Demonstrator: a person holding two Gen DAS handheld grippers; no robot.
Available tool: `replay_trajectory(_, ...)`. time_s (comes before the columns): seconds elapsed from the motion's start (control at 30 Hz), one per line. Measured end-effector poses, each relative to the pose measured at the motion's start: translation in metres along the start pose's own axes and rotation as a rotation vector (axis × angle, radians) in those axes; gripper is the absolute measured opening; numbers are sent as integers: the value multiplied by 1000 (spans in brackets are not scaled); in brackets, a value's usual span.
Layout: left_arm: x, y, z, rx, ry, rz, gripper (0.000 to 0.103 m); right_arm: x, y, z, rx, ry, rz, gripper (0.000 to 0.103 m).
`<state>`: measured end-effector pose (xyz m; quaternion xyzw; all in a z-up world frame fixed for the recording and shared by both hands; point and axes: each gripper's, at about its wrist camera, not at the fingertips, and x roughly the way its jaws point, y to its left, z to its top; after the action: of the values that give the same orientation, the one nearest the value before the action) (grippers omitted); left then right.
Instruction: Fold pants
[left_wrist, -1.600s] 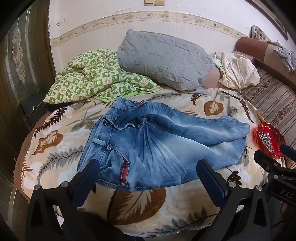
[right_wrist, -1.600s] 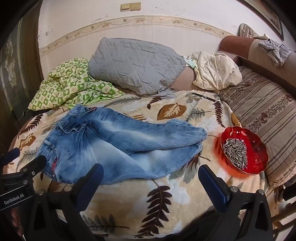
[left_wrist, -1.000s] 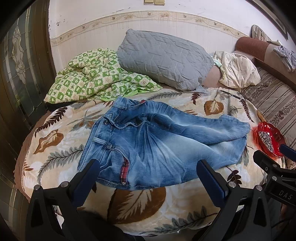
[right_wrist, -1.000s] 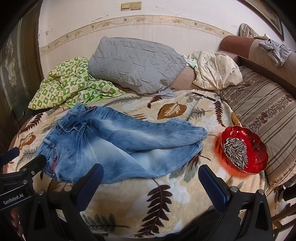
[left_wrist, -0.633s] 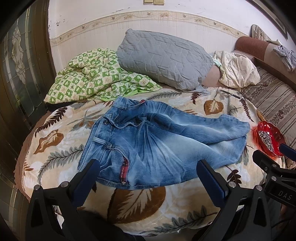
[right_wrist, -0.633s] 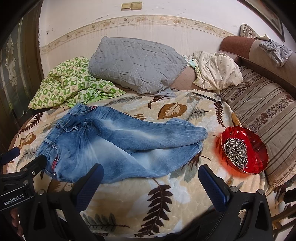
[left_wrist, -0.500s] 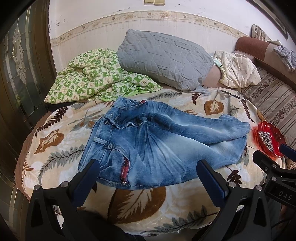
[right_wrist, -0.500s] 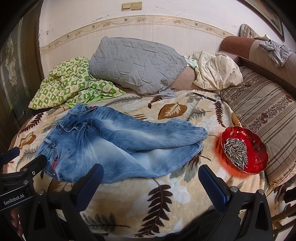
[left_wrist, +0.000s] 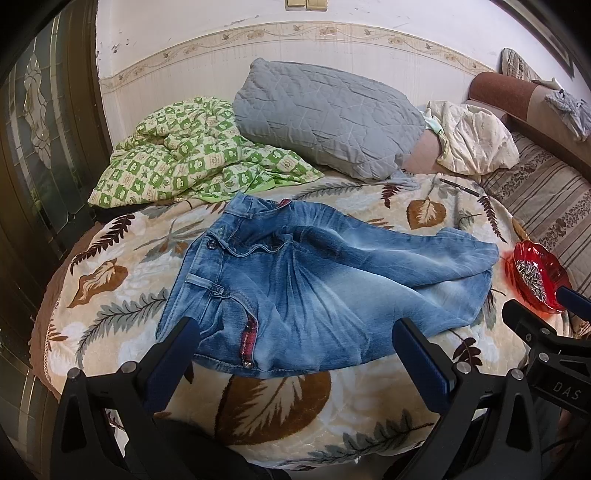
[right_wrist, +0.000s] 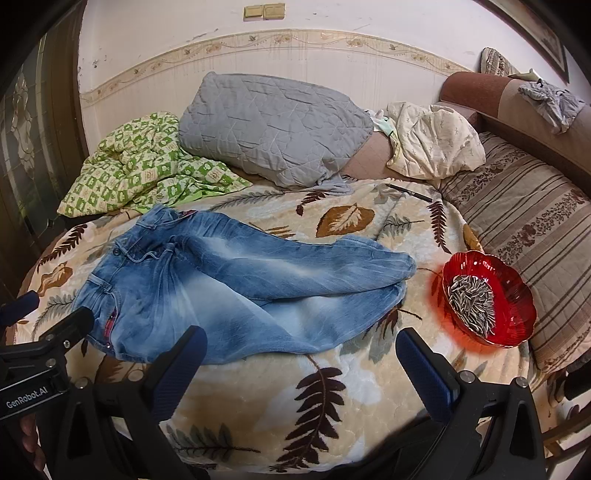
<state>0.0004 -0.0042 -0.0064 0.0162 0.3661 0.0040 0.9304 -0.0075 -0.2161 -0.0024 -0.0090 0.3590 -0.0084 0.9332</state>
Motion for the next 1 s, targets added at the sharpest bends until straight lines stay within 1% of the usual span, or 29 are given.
replay_trajectory(0.57, -1, 0, 0, 1, 2, -1, 103, 2, 1, 0, -2, -6, -1, 103)
replay_trajectory(0.9, 1, -2, 0, 11, 8, -1, 103, 3, 1, -1, -3, -1, -3, 103)
replay_trajectory(1.0, 2, -2, 0, 11, 10, -2, 103, 5, 1, -1, 2, 12, 3, 103)
